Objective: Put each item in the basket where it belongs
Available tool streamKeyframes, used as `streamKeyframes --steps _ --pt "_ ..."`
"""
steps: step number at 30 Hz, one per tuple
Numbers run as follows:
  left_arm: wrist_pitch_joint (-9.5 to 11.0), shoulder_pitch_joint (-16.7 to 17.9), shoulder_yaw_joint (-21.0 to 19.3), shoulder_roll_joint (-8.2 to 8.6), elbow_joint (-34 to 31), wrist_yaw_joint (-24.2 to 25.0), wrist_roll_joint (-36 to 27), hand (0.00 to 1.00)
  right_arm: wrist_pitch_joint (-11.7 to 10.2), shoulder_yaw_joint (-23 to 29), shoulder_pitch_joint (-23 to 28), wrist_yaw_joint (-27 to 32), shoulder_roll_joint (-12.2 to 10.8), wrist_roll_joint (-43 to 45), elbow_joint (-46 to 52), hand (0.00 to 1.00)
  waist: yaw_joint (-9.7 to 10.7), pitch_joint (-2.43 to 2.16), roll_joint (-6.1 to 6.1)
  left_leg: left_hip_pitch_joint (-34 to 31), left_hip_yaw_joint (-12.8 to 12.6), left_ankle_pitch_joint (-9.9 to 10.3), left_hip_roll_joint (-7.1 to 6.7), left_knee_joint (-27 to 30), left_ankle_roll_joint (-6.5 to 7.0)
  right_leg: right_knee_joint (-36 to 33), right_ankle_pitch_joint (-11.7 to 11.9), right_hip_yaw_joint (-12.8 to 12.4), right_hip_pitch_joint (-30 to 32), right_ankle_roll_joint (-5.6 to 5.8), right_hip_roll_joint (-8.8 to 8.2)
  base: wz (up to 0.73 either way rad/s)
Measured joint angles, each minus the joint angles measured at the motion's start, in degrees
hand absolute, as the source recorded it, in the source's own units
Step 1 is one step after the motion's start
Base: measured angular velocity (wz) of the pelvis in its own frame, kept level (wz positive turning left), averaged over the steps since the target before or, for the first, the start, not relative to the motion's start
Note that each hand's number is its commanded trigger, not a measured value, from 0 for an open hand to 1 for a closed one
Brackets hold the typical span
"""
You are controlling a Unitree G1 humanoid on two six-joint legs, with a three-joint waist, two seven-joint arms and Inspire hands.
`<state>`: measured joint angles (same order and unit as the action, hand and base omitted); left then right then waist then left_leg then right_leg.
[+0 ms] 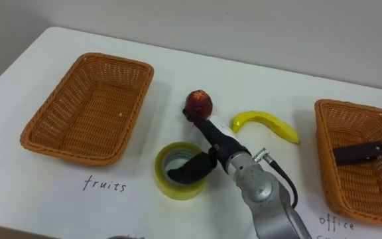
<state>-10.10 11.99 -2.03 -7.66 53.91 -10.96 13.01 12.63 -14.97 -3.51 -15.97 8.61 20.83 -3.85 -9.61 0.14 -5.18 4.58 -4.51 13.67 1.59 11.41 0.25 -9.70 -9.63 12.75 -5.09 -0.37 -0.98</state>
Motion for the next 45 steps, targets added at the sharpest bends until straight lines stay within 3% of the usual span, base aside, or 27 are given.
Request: streamKeyframes --steps 1,2,19,45 --pt "-0.03 0.07 0.0 -0.01 0.0 -0.08 0.0 0.0 0.02 0.0 0.0 -0.1 0.0 0.0 -0.03 0.53 0.0 0.0 0.0 0.0 0.0 0.0 -0.01 0.0 0.01 0.0 0.0 0.0 0.0 0.0 -0.01 0.0" --pt "-0.24 0.15 0.0 -0.03 0.0 -0.14 0.0 0.0 0.03 0.0 0.0 -0.28 0.0 0.01 -0.09 0.99 0.01 0.0 0.0 0.0 0.0 -0.01 -0.01 0.0 0.01 -0.01 0.0 0.0 -0.01 0.0 -0.01 0.0" --pt "-1.63 0.33 -0.08 -0.38 0.17 -0.02 -0.06 0.0 1.22 0.34 -3.0 -1.02 0.28 8.54 -1.03 1.0 -0.03 -0.23 -0.88 0.02 0.06 -0.01 -0.02 -0.12 0.01 -0.01 0.01 -0.15 0.11 0.01 0.03 0.0" --pt "-1.34 -1.04 0.21 -0.92 3.9 0.38 -0.04 0.0 1.3 0.43 -3.16 -3.9 0.73 8.53 -0.26 1.0 -0.09 -0.09 -0.89 0.13 0.06 -0.01 -0.01 -0.12 0.02 0.03 0.01 -0.44 0.07 0.01 0.08 0.0"
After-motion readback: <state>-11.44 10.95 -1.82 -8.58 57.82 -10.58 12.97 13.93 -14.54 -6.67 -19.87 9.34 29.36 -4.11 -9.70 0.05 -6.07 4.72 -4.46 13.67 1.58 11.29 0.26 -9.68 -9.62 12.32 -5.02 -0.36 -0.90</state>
